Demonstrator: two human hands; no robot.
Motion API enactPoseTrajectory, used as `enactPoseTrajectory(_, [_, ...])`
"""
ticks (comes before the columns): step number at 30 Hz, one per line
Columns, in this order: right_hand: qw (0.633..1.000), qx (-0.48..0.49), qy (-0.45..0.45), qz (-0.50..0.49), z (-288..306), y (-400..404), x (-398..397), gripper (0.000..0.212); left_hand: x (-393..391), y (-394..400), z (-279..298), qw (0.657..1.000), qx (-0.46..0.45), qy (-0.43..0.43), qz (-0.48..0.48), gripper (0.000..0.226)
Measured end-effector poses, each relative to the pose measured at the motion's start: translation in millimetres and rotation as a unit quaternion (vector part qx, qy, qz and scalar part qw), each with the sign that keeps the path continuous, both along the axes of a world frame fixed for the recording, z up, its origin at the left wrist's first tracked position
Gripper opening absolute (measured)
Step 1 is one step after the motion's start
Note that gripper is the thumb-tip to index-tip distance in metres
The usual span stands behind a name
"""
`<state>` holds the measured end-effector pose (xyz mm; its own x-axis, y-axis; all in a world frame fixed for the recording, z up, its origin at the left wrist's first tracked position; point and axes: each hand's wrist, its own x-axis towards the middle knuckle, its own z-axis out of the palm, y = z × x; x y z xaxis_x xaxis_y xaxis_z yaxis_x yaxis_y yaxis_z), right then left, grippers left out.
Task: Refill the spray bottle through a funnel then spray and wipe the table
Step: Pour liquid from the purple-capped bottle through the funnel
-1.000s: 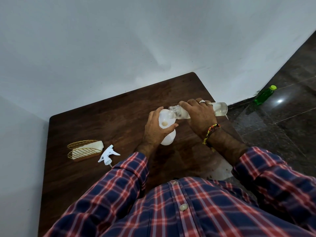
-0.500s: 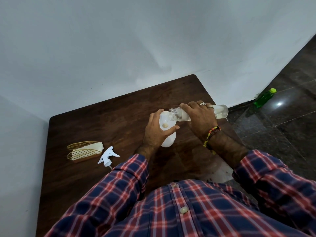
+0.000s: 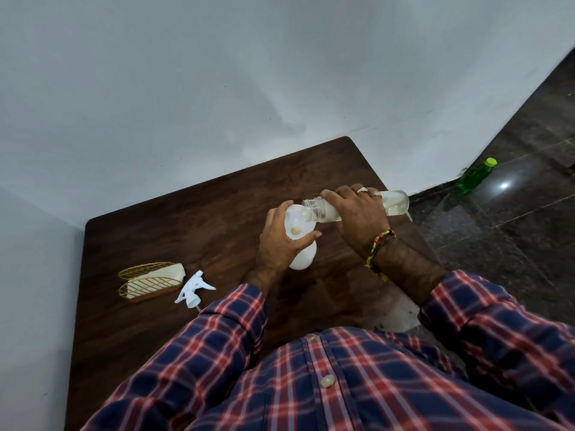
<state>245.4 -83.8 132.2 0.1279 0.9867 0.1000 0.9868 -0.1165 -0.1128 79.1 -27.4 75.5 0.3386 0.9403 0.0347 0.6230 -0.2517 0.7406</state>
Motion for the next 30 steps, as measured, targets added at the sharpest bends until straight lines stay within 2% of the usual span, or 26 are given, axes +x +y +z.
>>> enactPoseTrajectory(30, [1.000, -0.007, 0.002, -0.003, 0.8, -0.2, -1.0, 0.064, 0.7, -2.2, 5.7, 1.000, -0.006, -0.002, -0.001, 0.084])
